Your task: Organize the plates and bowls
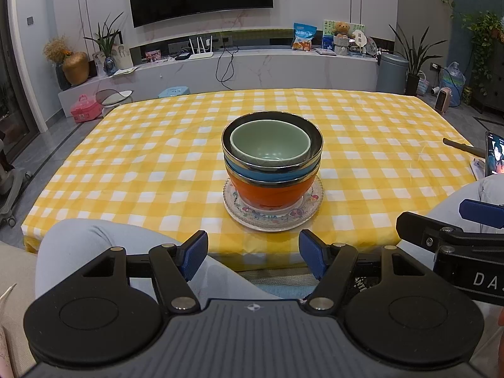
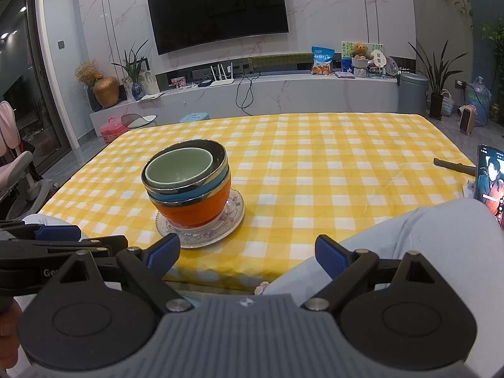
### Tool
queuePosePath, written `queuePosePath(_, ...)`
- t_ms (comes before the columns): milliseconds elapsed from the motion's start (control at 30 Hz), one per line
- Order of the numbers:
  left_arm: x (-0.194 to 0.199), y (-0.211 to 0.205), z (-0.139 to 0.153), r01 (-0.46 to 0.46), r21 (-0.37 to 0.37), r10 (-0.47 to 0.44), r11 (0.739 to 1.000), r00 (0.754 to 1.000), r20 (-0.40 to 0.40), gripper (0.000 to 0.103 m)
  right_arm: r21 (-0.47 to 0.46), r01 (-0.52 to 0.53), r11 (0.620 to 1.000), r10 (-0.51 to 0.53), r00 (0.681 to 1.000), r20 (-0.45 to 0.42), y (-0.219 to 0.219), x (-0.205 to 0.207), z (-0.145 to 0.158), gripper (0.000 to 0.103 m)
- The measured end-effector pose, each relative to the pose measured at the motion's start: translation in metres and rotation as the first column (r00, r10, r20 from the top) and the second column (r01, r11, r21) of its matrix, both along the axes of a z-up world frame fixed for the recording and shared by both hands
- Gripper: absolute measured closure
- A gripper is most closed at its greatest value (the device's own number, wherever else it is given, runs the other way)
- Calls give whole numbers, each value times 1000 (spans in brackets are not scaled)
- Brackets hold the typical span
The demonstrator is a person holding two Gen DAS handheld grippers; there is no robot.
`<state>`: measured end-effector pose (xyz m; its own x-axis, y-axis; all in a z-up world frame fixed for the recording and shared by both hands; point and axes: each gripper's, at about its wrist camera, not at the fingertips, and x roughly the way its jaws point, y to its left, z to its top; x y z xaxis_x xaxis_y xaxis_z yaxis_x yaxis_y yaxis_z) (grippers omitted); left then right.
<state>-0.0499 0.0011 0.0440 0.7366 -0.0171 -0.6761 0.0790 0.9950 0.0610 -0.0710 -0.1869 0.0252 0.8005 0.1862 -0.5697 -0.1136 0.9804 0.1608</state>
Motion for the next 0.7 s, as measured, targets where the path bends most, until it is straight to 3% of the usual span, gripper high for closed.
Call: queuePosePath(700, 0, 1, -1, 3, 2, -3, 1000, 1000, 2, 25, 8, 3, 1000, -3, 1000, -14, 3, -1, -3, 12)
